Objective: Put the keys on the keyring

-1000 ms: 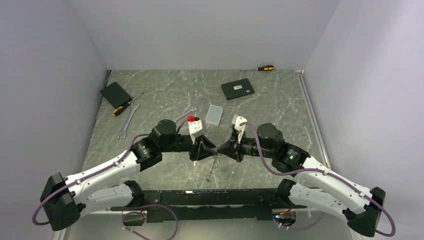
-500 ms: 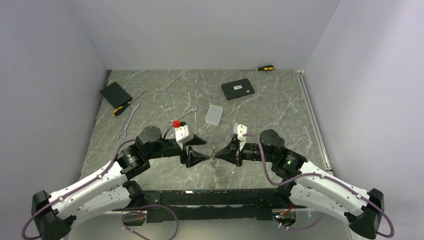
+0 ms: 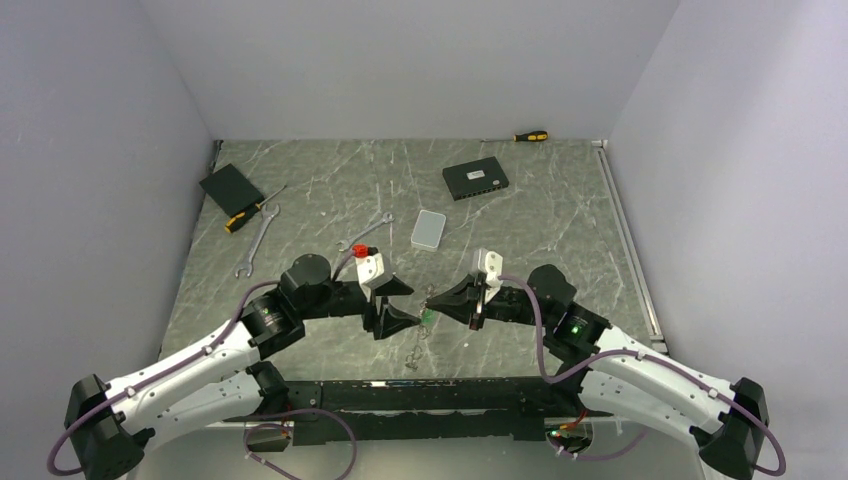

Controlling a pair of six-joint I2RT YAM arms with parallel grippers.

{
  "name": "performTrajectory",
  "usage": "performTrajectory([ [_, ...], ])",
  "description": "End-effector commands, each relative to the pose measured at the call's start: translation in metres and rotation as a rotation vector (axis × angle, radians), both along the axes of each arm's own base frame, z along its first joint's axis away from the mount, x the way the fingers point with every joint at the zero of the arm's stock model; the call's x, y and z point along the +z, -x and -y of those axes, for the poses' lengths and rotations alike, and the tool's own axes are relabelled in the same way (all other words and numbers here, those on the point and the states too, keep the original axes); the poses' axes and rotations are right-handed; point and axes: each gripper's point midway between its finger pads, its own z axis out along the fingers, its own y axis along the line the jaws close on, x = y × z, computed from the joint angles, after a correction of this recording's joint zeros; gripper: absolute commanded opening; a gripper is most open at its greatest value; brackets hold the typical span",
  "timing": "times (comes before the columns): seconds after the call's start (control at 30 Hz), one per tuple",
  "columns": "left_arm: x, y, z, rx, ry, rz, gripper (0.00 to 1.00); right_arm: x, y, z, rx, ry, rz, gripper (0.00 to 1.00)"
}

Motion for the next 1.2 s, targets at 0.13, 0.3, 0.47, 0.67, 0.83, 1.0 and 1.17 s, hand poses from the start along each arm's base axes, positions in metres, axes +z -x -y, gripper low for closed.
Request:
performTrajectory([
  [0.13,0.007,0.002,0.003,-0.022,0.042,0.017,0.68,0.040,-0.003,-0.004,-0.001,-0.107,0.098,0.00],
  [0.3,0.007,-0.001,0.006,-0.017,0.053,0.031,0.66,0.040,-0.002,-0.004,0.004,-0.110,0.091,0.00],
  [0.47,0.007,-0.003,0.008,-0.023,0.053,0.049,0.62,0.043,-0.002,-0.003,-0.002,-0.118,0.093,0.00],
  [0.67,0.003,-0.002,0.010,-0.037,0.045,0.044,0.54,0.047,-0.002,-0.003,-0.003,-0.130,0.096,0.00],
  [0.83,0.007,-0.001,0.010,-0.043,0.062,0.061,0.24,0.045,-0.001,-0.004,0.008,-0.129,0.090,0.00],
  [1.0,0.015,-0.003,0.003,-0.016,0.068,0.099,0.00,0.044,-0.001,-0.003,0.002,-0.130,0.091,0.00],
  [1.17,0.022,0.002,-0.003,-0.014,0.071,0.115,0.00,0.044,-0.006,-0.003,-0.025,-0.129,0.087,0.00],
])
